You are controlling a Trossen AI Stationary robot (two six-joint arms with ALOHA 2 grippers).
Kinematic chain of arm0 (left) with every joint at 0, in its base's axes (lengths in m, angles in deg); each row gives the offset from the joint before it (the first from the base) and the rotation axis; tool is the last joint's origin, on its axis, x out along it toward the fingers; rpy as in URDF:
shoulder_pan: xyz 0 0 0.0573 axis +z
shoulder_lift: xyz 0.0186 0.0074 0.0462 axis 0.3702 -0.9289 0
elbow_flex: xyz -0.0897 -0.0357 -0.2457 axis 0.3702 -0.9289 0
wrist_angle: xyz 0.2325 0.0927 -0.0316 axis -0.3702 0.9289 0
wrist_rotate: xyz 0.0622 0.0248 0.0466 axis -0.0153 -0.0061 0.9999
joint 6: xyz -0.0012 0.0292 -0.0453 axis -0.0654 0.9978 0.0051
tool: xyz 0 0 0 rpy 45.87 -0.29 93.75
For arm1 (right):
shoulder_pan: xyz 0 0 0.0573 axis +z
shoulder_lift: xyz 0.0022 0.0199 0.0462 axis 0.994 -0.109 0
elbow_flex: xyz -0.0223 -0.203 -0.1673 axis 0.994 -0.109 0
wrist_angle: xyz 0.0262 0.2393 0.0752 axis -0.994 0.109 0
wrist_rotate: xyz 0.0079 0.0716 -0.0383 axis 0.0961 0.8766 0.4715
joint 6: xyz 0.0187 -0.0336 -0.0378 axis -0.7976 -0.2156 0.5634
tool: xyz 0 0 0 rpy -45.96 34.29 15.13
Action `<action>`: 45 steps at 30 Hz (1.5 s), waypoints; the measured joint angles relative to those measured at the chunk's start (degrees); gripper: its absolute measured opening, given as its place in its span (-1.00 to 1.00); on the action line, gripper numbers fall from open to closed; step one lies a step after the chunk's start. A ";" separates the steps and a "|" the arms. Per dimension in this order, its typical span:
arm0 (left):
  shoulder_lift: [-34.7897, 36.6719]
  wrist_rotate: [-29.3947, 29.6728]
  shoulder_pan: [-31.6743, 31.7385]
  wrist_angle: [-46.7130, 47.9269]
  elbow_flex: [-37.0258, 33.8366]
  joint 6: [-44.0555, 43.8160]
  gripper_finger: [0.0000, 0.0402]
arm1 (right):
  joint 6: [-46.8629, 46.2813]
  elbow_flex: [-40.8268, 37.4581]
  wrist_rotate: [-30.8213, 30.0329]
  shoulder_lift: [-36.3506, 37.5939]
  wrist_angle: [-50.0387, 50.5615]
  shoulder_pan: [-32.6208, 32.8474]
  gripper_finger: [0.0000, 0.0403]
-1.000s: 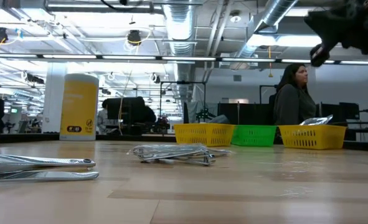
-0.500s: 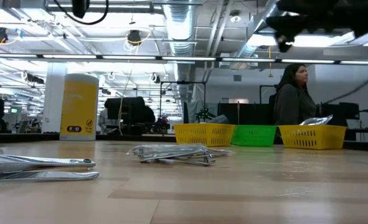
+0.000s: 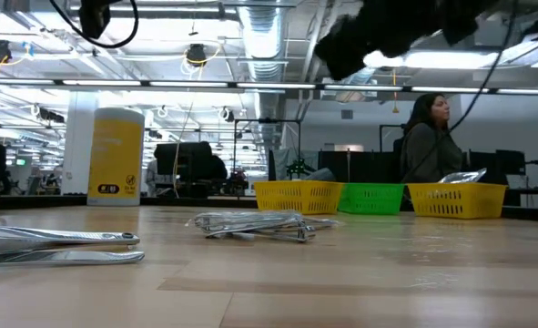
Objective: Pick & Place Travel size toiletries
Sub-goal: Put the silver nail cutter into the green basket
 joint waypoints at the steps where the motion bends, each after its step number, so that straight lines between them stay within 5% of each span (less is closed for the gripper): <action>1: 0.04 0.00 -0.34 -0.12 -0.11 0.52 -0.48 | 0.88 0.65 0.01 -1.85 0.26 0.36 -0.12; 13: -0.13 -0.04 -3.17 -0.14 -0.38 2.15 -0.48 | 11.82 6.97 -4.54 -16.74 1.88 0.52 -0.08; 29: -0.15 -0.04 -4.26 -0.27 -0.32 2.06 -0.48 | 10.52 10.63 -6.81 -28.10 6.06 -0.79 0.07; 45: -0.15 -0.04 -4.26 -0.27 -0.30 1.96 -0.48 | 6.20 10.68 -13.02 -28.12 9.18 -0.74 -0.49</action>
